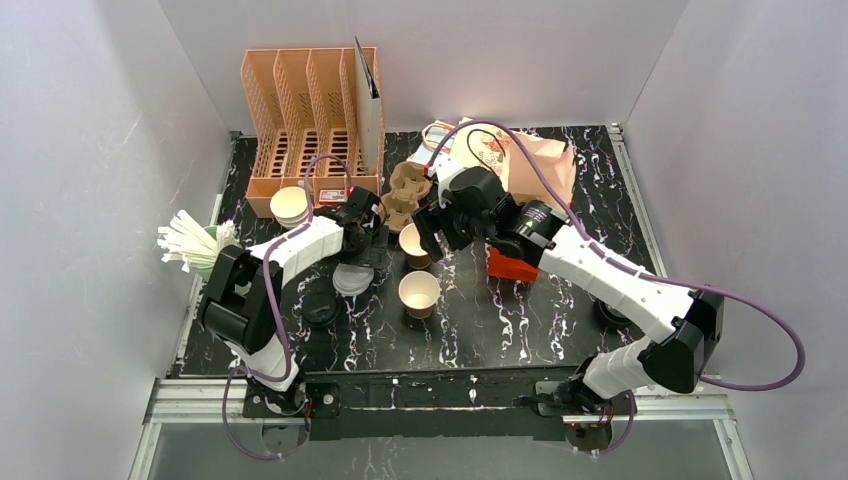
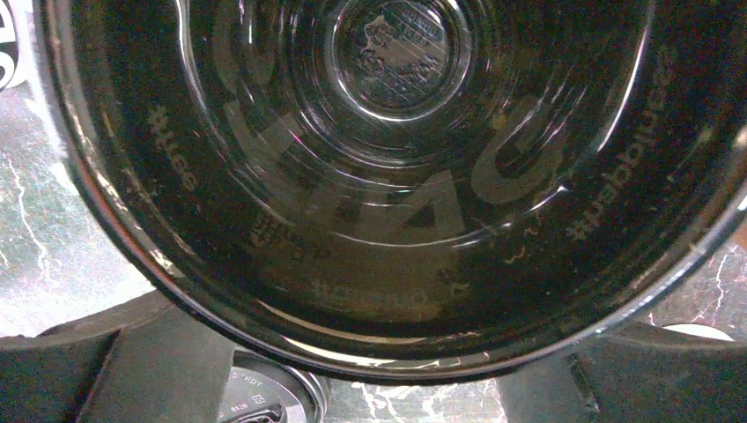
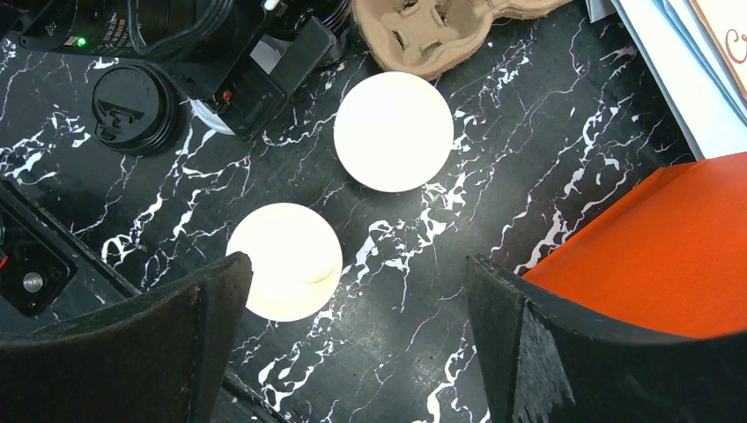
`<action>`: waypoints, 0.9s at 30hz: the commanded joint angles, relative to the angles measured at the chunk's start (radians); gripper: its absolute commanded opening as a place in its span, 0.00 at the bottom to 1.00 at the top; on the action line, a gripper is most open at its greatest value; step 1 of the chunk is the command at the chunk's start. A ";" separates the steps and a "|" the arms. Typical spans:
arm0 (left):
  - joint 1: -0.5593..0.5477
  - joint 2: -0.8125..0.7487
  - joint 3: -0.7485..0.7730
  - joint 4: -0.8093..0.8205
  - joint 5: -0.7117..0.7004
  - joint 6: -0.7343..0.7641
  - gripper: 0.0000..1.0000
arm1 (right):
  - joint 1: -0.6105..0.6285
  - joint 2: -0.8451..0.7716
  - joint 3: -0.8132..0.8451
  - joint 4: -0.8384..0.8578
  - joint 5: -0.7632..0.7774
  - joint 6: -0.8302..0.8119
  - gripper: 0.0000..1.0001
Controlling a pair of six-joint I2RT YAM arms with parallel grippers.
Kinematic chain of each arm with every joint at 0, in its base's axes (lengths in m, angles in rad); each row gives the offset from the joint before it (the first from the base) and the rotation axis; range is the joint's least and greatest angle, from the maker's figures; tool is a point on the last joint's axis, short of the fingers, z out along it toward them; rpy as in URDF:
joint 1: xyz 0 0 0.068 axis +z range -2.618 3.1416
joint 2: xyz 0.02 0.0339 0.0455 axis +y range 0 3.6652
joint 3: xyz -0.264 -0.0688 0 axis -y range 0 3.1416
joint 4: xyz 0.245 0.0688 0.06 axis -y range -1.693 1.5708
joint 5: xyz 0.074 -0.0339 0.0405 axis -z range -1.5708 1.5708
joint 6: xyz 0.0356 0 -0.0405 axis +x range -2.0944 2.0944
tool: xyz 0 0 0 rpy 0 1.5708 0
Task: Pack the takeout coffee
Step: Close the cup lid on the coffee cup.
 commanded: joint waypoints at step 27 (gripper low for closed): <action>-0.017 -0.074 0.091 -0.152 -0.023 -0.039 0.77 | -0.010 -0.017 0.042 0.016 0.000 -0.020 0.98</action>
